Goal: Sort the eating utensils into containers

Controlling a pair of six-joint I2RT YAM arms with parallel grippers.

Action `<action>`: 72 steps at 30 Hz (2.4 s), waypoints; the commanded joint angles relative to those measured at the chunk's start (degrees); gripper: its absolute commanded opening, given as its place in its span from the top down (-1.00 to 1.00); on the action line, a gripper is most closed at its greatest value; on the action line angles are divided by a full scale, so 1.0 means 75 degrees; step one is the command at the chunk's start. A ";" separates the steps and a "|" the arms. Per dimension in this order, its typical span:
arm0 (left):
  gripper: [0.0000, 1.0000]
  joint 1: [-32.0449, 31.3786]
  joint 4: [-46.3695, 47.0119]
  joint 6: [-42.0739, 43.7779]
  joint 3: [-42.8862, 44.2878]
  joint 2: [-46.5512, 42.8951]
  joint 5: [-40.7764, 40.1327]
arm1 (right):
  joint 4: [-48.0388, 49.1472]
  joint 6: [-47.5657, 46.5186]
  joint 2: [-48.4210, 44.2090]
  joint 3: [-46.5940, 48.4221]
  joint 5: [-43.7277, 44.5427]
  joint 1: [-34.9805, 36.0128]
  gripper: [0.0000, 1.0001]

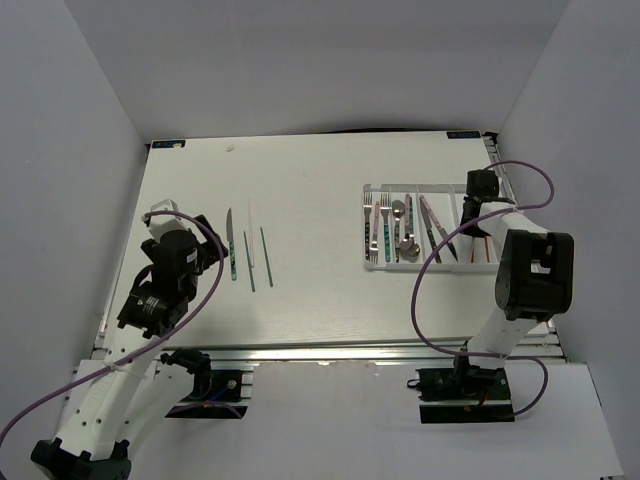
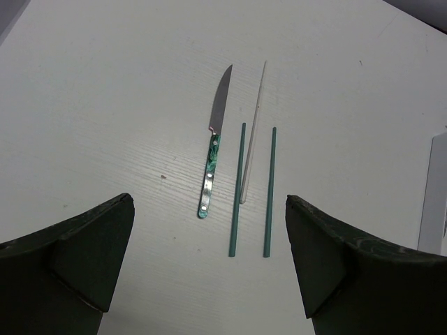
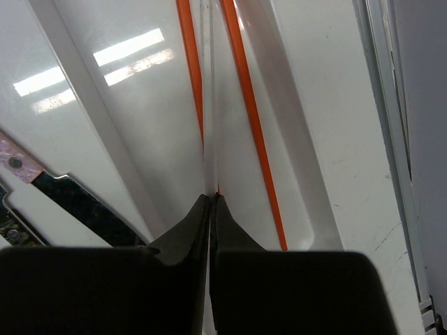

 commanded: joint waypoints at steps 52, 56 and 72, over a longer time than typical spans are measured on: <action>-0.96 -0.0086 0.0052 -0.0110 0.0001 -0.0402 -0.0406 | -0.1470 0.3554 0.4580 0.4947 -0.0328 0.8856 0.36; -0.96 -0.0098 0.0052 -0.0122 0.0013 -0.0425 -0.0418 | -0.1505 0.3683 0.4440 0.4430 -0.0456 0.8716 1.00; -0.96 -0.0203 0.0052 -0.0134 0.0001 -0.0542 -0.0453 | -0.0708 0.1528 0.0177 0.2254 -0.0938 0.6855 1.00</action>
